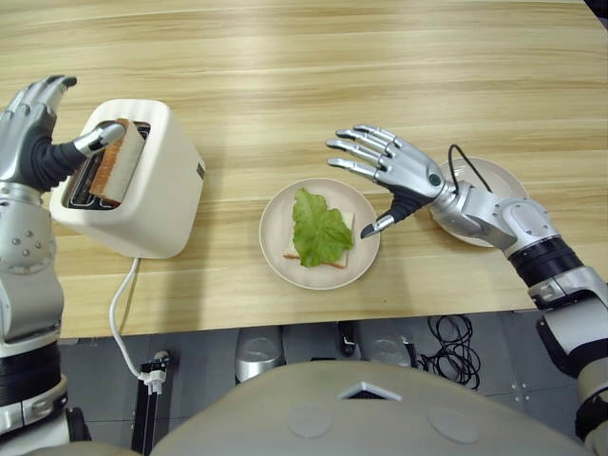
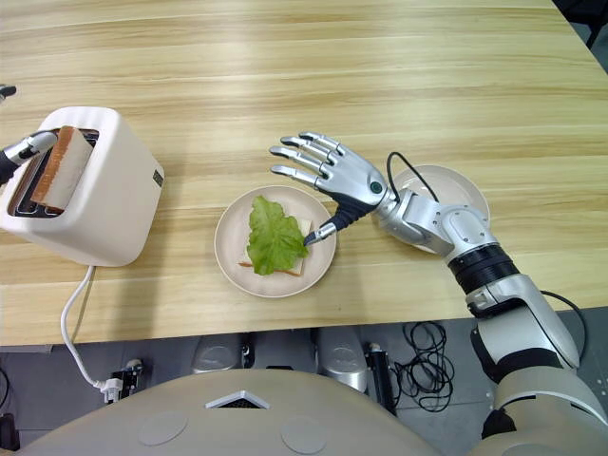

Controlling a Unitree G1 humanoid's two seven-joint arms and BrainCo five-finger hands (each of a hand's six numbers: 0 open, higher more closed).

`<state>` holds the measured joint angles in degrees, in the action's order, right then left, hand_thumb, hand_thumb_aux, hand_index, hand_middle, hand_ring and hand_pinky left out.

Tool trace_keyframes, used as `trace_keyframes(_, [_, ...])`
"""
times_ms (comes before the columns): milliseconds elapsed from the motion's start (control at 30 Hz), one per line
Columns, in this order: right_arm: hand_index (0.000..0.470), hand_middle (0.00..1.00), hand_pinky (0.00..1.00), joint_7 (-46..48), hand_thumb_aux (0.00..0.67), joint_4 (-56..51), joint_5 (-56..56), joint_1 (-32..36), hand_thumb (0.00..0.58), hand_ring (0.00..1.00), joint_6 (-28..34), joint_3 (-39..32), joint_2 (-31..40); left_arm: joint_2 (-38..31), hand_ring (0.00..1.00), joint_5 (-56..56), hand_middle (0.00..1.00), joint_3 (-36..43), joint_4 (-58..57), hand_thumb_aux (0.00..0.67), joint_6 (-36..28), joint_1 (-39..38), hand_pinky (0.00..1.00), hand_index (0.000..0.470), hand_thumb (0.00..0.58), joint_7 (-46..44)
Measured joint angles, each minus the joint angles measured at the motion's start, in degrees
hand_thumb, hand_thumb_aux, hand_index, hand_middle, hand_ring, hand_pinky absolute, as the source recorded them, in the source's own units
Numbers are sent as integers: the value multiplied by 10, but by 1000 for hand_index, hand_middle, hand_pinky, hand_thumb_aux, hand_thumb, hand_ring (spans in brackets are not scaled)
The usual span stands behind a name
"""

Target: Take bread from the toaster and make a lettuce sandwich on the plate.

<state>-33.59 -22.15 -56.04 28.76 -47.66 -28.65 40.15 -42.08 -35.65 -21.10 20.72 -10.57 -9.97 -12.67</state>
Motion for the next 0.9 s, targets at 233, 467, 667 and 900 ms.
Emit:
trace_keyframes(233, [0,0,0,9,0,-1,3,-3,0,0,1,9,-6,2,0,-60,0,47,-3,0,-30,-23,0,0,0,-7])
trace_keyframes(467, [0,0,0,8,0,0,3,-9,0,0,1,13,-8,1,0,-69,0,55,-3,670,-55,-40,0,460,580,-27])
trace_keyframes(667, [0,0,0,8,0,0,2,-26,0,0,2,17,-9,-3,0,-70,0,47,-9,670,-64,-19,0,460,580,-23])
trace_keyframes(900, [0,0,0,8,0,-2,-4,-27,0,0,10,20,-17,0,8,-66,8,47,-3,670,-57,28,8,460,580,1])
